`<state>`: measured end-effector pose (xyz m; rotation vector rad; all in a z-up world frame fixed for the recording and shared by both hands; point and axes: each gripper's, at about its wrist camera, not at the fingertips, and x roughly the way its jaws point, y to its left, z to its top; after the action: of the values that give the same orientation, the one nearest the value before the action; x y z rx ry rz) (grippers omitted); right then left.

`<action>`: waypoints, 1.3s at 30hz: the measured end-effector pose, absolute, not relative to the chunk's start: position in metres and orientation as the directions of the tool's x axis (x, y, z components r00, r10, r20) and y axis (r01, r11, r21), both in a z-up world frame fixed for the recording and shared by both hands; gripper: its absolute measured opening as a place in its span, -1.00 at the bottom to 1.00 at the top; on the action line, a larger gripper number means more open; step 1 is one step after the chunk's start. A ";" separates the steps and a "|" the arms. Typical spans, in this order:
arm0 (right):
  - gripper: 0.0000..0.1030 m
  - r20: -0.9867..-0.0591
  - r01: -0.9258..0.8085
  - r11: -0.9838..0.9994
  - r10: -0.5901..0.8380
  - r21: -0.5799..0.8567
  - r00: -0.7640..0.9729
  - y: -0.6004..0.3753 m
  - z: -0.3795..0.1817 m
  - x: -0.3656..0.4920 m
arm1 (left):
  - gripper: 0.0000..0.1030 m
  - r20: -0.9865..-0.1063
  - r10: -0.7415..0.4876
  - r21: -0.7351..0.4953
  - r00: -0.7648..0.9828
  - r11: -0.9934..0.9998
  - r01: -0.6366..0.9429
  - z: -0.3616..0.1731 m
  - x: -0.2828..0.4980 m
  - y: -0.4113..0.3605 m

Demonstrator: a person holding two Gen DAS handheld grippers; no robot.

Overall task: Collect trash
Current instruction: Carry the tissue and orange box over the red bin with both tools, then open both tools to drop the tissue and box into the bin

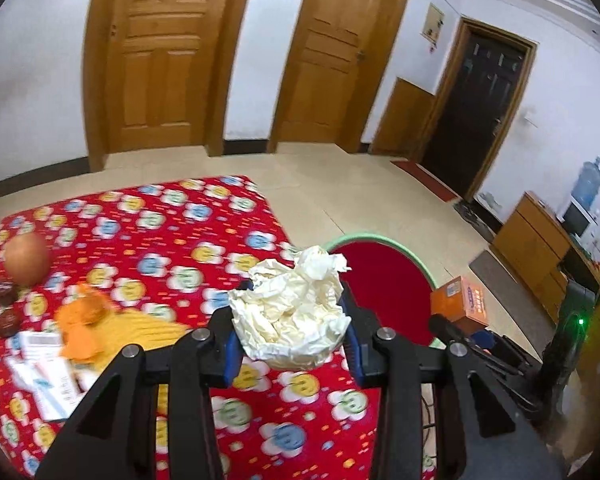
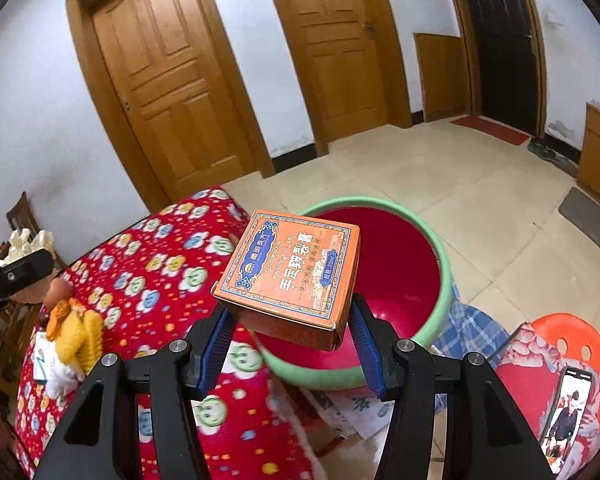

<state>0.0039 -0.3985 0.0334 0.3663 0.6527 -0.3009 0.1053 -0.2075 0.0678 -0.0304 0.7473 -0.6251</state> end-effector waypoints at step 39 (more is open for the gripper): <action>0.23 -0.683 0.477 0.836 -0.182 0.271 0.707 -0.470 -0.008 0.014 | 0.34 -0.737 -0.521 -0.197 0.430 0.775 0.601 0.003 0.135 -0.322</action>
<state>0.0143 -0.4705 -0.0083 0.4554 0.6950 -0.3806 0.1352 -0.3224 0.0026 0.1010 0.8821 -0.7012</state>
